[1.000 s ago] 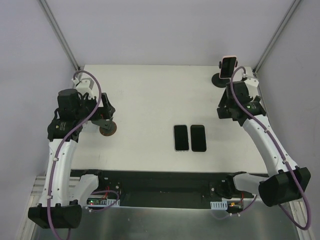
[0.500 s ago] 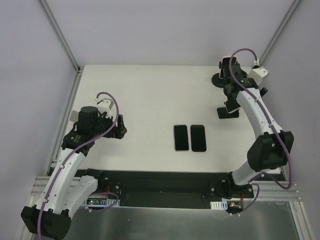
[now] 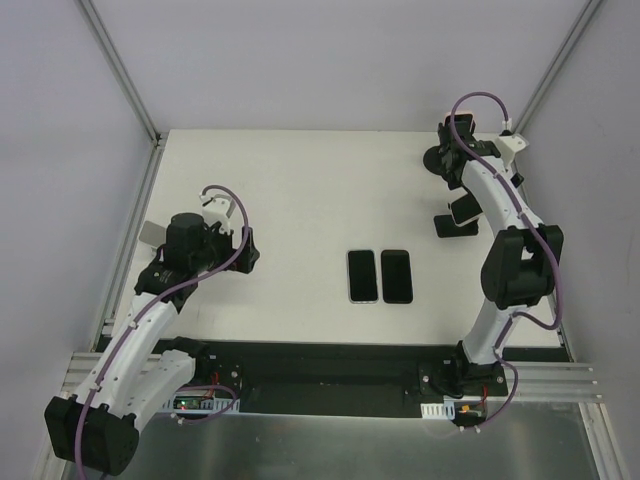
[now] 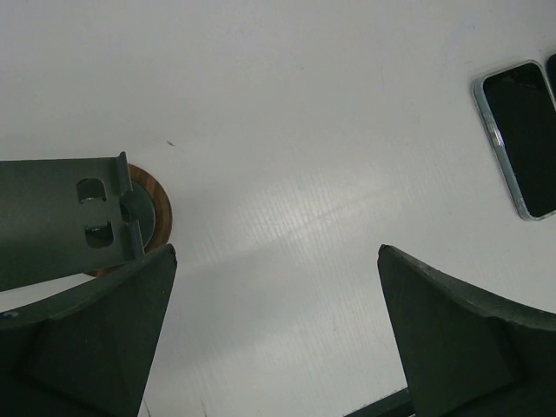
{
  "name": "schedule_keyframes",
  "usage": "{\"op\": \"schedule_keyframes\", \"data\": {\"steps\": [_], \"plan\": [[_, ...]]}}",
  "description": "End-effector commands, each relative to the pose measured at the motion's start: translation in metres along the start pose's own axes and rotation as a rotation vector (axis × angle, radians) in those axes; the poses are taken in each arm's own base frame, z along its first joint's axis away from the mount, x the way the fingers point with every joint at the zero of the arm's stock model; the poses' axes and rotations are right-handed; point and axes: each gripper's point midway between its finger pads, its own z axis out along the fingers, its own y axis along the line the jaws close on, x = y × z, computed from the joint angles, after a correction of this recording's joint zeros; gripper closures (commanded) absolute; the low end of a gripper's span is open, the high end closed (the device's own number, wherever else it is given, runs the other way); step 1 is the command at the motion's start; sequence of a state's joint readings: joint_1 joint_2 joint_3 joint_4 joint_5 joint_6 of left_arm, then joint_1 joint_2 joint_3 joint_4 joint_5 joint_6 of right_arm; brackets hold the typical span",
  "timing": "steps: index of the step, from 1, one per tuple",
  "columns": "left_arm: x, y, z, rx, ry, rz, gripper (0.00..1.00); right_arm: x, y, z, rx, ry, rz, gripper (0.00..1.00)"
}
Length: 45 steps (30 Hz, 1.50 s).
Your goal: Remove the phone from the phone stand
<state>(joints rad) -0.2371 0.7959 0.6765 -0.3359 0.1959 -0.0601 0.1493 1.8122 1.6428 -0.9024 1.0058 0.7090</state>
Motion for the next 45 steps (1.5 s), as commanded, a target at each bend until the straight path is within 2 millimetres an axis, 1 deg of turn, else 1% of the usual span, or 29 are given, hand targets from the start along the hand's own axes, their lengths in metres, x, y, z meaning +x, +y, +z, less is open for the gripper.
{"op": "schedule_keyframes", "data": {"steps": [1,2,3,5,10,15,21,28,31,35,36,37,38,39,40,41,43,44,45], "plan": [[-0.007,0.002,0.005,-0.008,-0.026,0.039,0.01,-0.014,0.005,0.003,0.024,-0.018,0.066,0.04],[-0.006,0.001,0.005,-0.007,-0.023,0.041,0.01,-0.017,0.007,0.004,0.022,-0.021,0.078,0.04],[-0.005,0.002,0.006,-0.009,-0.016,0.04,0.01,-0.014,0.009,0.008,0.032,-0.015,0.067,0.04],[-0.004,0.002,0.007,-0.009,-0.011,0.04,0.01,-0.017,0.014,0.009,0.03,-0.013,0.083,0.04],[-0.001,0.001,0.011,-0.002,0.007,0.042,0.01,-0.009,0.018,0.015,0.053,0.004,0.092,0.04],[0.001,-0.001,0.012,0.006,0.014,0.046,0.01,-0.001,0.011,0.02,0.1,0.021,0.076,0.04],[0.002,-0.002,0.012,0.011,0.015,0.049,0.01,0.0,0.004,0.02,0.121,0.025,0.073,0.03],[0.001,-0.004,0.012,0.018,0.015,0.054,0.01,-0.001,0.003,0.017,0.112,0.039,0.074,0.03],[0.003,-0.005,0.012,0.02,0.018,0.056,0.01,-0.009,0.006,0.012,0.079,0.036,0.064,0.03],[0.003,-0.007,0.012,0.027,0.018,0.059,0.01,-0.026,0.007,0.001,0.022,0.031,0.074,0.04],[0.003,-0.006,0.012,0.024,0.019,0.058,0.01,-0.026,0.009,-0.001,0.002,0.039,0.068,0.04],[0.003,-0.006,0.012,0.024,0.018,0.058,0.01,-0.03,0.012,-0.003,-0.019,0.036,0.076,0.04],[0.003,-0.007,0.012,0.026,0.018,0.059,0.01,-0.037,0.01,-0.008,-0.046,0.029,0.052,0.04],[0.002,-0.006,0.012,0.026,0.016,0.059,0.01,-0.037,0.011,-0.011,-0.075,0.04,0.035,0.04],[0.003,-0.006,0.012,0.026,0.018,0.061,0.01,-0.04,0.016,-0.012,-0.11,0.031,0.025,0.04],[0.003,-0.006,0.012,0.025,0.017,0.06,0.01,-0.047,0.011,-0.018,-0.141,0.018,-0.016,0.04],[0.002,-0.007,0.011,0.026,0.013,0.062,0.01,-0.046,0.012,-0.021,-0.196,0.008,-0.044,0.04],[0.002,-0.006,0.011,0.025,0.014,0.062,0.01,-0.056,0.004,-0.026,-0.225,-0.011,-0.032,0.04],[0.002,-0.006,0.011,0.025,0.014,0.062,0.01,-0.053,0.005,-0.028,-0.279,0.003,-0.075,0.04]]}}
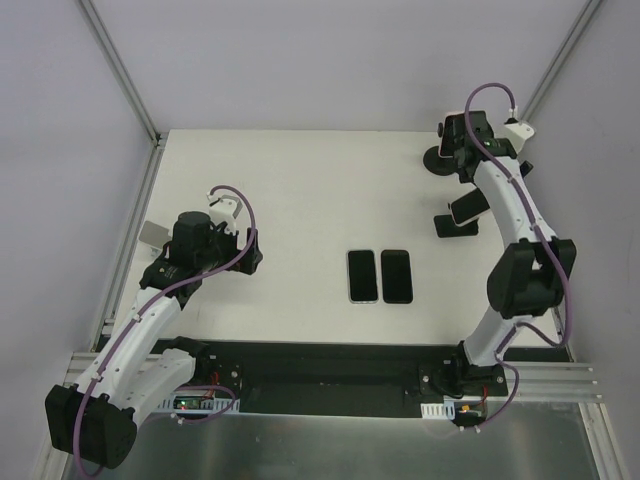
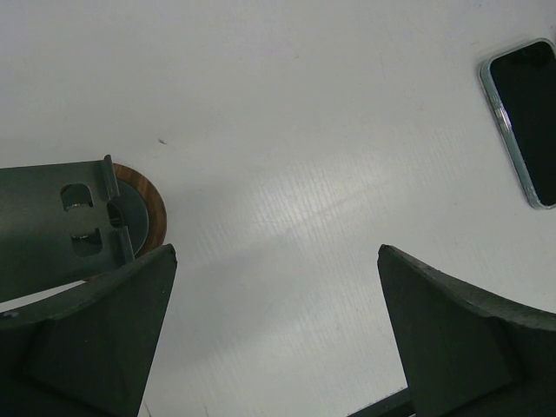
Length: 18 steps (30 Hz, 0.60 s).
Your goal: Remove the phone from the phone stand
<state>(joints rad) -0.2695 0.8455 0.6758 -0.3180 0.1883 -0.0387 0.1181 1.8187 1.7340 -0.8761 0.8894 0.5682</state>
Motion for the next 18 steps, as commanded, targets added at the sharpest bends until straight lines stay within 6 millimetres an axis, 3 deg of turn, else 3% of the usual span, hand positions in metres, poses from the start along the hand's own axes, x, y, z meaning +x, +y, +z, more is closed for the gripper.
{"op": "schedule_keyframes", "data": {"steps": [1,2,3,4,5,6,7,8,9,11,12,13,18], "plan": [[-0.005,-0.002,0.001,0.007,-0.024,0.029,0.01,-0.038,-0.002,-0.027,-0.24,-0.067,-0.022,0.04],[-0.005,-0.002,0.001,0.01,-0.024,0.029,0.01,-0.033,-0.016,-0.022,-0.264,-0.055,-0.019,0.04],[-0.005,-0.003,0.0,0.011,-0.025,0.032,0.01,-0.022,-0.01,-0.022,-0.36,-0.021,-0.053,0.04],[-0.005,-0.003,0.0,0.012,-0.027,0.031,0.01,-0.031,0.0,-0.023,-0.446,-0.065,-0.012,0.04],[-0.005,-0.003,0.0,0.011,-0.025,0.033,0.01,-0.042,-0.011,-0.024,-0.495,-0.091,0.032,0.04],[-0.005,-0.002,0.0,0.012,-0.025,0.034,0.01,-0.013,-0.007,-0.018,-0.576,-0.029,0.009,0.02],[-0.004,-0.002,0.001,0.011,-0.024,0.035,0.01,-0.021,-0.005,-0.019,-0.624,-0.06,0.047,0.01],[-0.004,-0.003,0.001,0.014,-0.023,0.038,0.01,-0.024,-0.015,-0.014,-0.635,-0.07,0.07,0.03],[-0.004,-0.003,0.001,0.017,-0.02,0.037,0.01,-0.01,-0.013,-0.011,-0.682,-0.038,0.055,0.04],[-0.004,-0.004,0.001,0.022,-0.02,0.036,0.01,-0.014,-0.018,-0.004,-0.722,-0.06,0.058,0.07],[-0.004,-0.005,0.001,0.026,-0.019,0.037,0.01,-0.001,-0.011,-0.006,-0.797,-0.027,0.04,0.08],[-0.004,-0.005,0.001,0.029,-0.019,0.037,0.01,-0.009,-0.008,-0.007,-0.838,-0.065,0.046,0.1],[-0.003,-0.006,0.002,0.037,-0.016,0.04,0.01,-0.006,-0.009,0.006,-0.928,-0.062,0.052,0.17]]}}
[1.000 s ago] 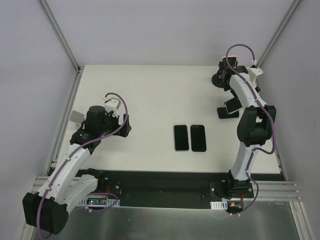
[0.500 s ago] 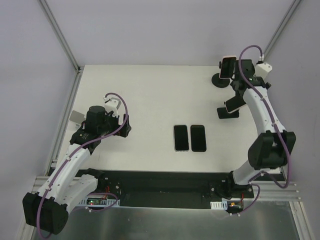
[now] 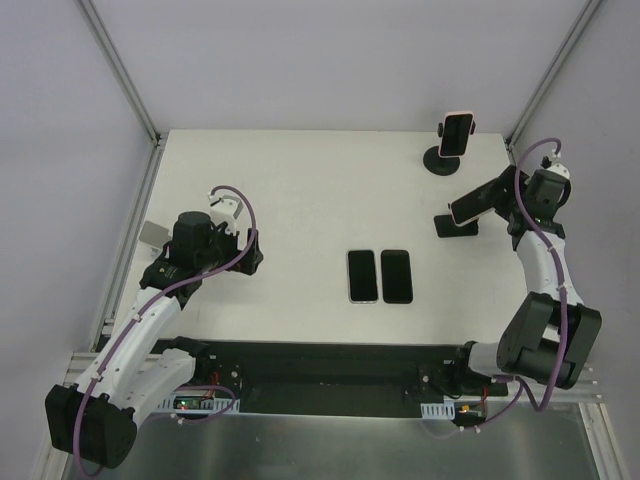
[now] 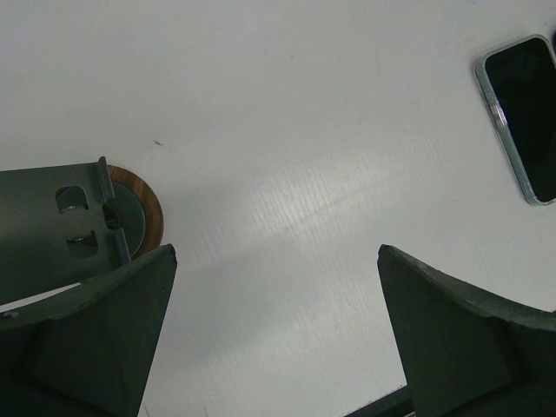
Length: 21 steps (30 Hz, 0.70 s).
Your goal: Remove the phone from the phone stand
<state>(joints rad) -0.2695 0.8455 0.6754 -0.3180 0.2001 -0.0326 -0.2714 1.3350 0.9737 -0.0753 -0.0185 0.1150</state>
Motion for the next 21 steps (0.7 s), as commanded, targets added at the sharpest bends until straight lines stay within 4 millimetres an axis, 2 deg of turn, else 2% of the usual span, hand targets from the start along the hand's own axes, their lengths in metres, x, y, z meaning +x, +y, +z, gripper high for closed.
{"op": "schedule_keyframes", "data": {"steps": [1,6,12,15,16,19,21], "plan": [[-0.004,-0.004,0.001,0.023,-0.019,0.033,0.01,-0.035,0.029,0.002,-0.241,-0.118,-0.046,0.18],[-0.004,-0.003,0.0,0.015,-0.025,0.034,0.01,-0.035,0.023,0.012,-0.28,-0.111,-0.048,0.24],[-0.003,-0.002,0.0,0.019,-0.034,0.059,0.01,-0.033,0.025,0.021,-0.335,-0.087,-0.056,0.41],[-0.003,-0.002,0.0,0.02,-0.036,0.062,0.01,-0.03,0.021,0.024,-0.337,-0.079,-0.058,0.56],[-0.003,-0.002,0.0,0.02,-0.038,0.058,0.01,-0.03,0.019,0.023,-0.334,-0.083,-0.058,0.67],[-0.005,-0.006,-0.001,0.035,-0.049,0.051,0.01,-0.035,0.019,0.017,-0.342,-0.099,-0.07,0.88],[-0.007,-0.01,-0.001,0.057,-0.059,0.052,0.01,-0.037,0.02,0.014,-0.349,-0.105,-0.091,0.95]]}}
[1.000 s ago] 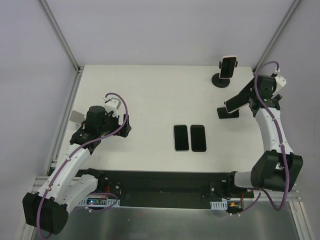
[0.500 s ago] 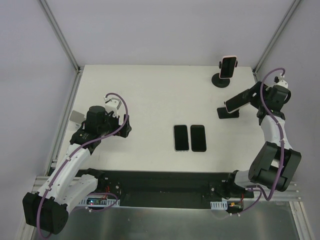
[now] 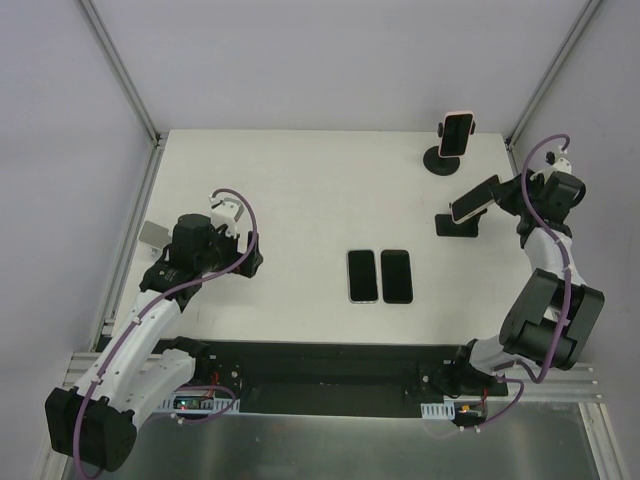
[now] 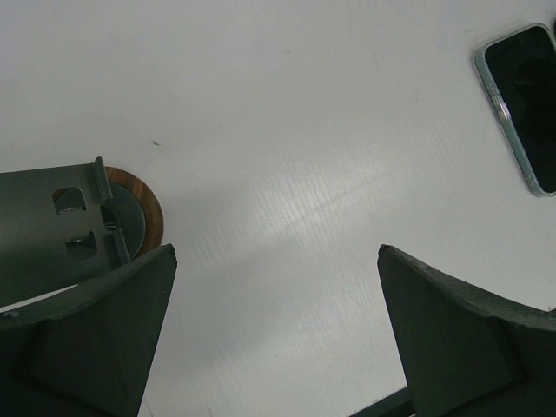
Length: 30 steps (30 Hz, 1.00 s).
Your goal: Remove the phone from the phone stand
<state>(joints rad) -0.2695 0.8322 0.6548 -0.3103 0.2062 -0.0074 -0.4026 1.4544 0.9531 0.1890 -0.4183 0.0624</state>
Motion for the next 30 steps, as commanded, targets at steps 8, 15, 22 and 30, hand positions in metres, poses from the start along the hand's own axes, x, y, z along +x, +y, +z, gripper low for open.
{"op": "schedule_keyframes", "data": {"steps": [8,15,22,30], "plan": [[-0.035,-0.025,-0.005,0.119,-0.1,-0.009,0.01,-0.057,0.037,-0.036,-0.096,-0.142,-0.191,0.99],[-0.083,-0.046,-0.014,0.214,-0.181,0.019,0.01,-0.081,0.083,-0.067,-0.225,-0.202,-0.244,0.99],[-0.119,-0.075,-0.028,0.357,-0.238,0.052,0.01,-0.06,0.177,-0.093,-0.564,-0.131,-0.323,0.99],[-0.145,-0.138,-0.059,0.693,-0.257,0.151,0.02,0.024,0.304,-0.153,-1.126,0.138,-0.397,0.99]]}}
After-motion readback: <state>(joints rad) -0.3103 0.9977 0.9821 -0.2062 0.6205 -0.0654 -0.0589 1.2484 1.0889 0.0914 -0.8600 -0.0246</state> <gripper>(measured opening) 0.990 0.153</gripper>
